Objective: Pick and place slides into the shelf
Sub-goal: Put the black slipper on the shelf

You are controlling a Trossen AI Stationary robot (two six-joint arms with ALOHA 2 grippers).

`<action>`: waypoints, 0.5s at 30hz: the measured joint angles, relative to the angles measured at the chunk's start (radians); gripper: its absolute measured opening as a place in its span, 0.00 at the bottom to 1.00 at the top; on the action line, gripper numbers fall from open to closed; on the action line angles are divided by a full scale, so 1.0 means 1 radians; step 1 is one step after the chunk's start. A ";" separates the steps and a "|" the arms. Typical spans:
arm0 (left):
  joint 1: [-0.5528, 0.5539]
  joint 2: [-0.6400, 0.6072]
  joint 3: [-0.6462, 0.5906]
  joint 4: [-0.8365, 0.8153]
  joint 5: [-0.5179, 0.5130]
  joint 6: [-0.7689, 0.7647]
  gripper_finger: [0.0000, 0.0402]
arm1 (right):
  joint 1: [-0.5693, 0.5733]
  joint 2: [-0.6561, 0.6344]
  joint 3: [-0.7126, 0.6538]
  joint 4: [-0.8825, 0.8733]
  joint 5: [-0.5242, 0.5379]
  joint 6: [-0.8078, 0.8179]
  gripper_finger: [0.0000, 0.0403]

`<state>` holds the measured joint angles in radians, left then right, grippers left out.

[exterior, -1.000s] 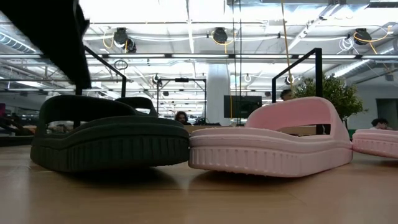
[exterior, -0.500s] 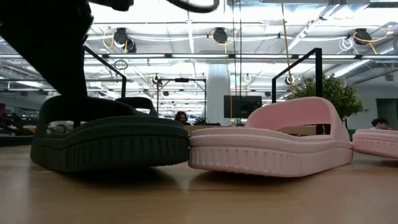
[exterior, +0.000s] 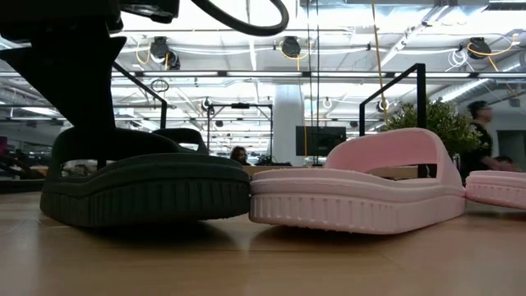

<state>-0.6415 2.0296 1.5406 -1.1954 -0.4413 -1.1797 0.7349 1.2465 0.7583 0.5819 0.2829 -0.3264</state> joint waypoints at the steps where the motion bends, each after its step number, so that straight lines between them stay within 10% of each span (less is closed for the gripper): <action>1: 0.000 0.000 0.000 0.000 -0.001 0.001 0.78 | 0.000 0.000 0.000 0.000 0.000 0.000 0.29; 15: 0.007 0.000 0.000 -0.023 -0.004 0.023 0.76 | 0.000 0.000 0.000 0.000 0.000 0.000 0.29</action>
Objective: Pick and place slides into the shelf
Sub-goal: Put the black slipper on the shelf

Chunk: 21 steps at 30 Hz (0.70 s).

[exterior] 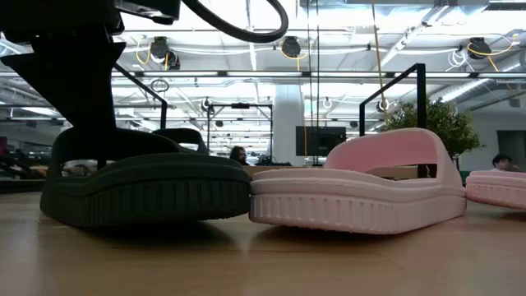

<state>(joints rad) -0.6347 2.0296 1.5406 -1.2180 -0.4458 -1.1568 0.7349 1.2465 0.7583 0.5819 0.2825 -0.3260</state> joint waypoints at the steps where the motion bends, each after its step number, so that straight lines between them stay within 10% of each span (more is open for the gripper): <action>1: 0.002 0.000 0.000 -0.002 0.000 0.000 0.75 | 0.000 0.000 0.000 0.000 0.000 0.000 0.29; 21: 0.006 0.000 0.000 -0.004 0.000 -0.004 0.68 | 0.000 0.000 0.000 -0.004 0.000 0.000 0.29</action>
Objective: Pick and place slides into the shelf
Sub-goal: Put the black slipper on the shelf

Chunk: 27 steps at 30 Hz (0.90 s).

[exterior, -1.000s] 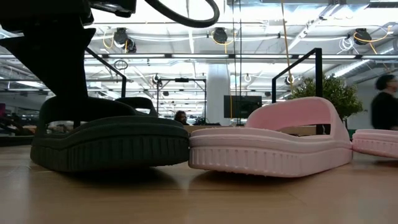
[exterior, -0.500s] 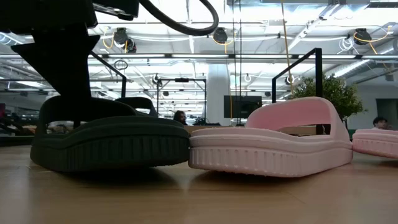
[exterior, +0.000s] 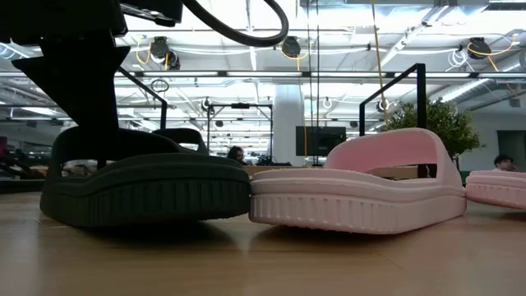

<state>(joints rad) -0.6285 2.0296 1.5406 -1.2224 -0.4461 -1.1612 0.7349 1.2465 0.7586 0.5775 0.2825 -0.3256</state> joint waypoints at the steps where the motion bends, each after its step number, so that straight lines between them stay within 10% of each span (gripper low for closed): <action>1: 0.000 0.000 0.000 0.000 0.000 -0.003 0.68 | 0.000 0.000 0.000 -0.001 0.000 0.000 0.29; 27: 0.023 0.073 0.000 -0.007 0.043 -0.060 0.66 | 0.000 0.001 0.000 -0.014 0.001 0.023 0.29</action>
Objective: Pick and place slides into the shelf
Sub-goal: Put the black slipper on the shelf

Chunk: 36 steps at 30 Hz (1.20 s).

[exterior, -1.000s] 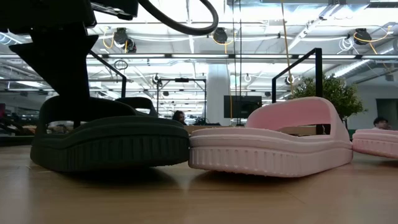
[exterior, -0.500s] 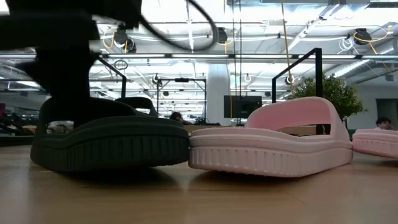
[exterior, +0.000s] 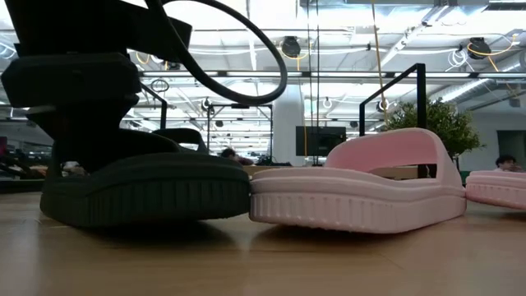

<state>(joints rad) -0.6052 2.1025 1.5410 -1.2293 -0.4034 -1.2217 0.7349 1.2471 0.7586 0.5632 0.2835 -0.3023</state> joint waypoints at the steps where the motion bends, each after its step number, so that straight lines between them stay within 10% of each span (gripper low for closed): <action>1: 0.000 0.000 0.000 0.000 0.000 0.000 0.64 | 0.000 0.000 0.000 0.000 0.000 0.000 0.29; 17: -0.017 -0.006 0.020 -0.012 -0.001 0.029 0.03 | 0.000 0.000 0.000 0.000 0.002 0.001 0.29; 36: -0.105 -0.006 0.462 -0.214 -0.248 0.117 0.00 | 0.000 0.000 0.000 0.010 0.002 0.002 0.29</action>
<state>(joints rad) -0.7105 2.0960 2.0025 -1.4436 -0.6515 -1.1048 0.7349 1.2469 0.7586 0.5730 0.2855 -0.3004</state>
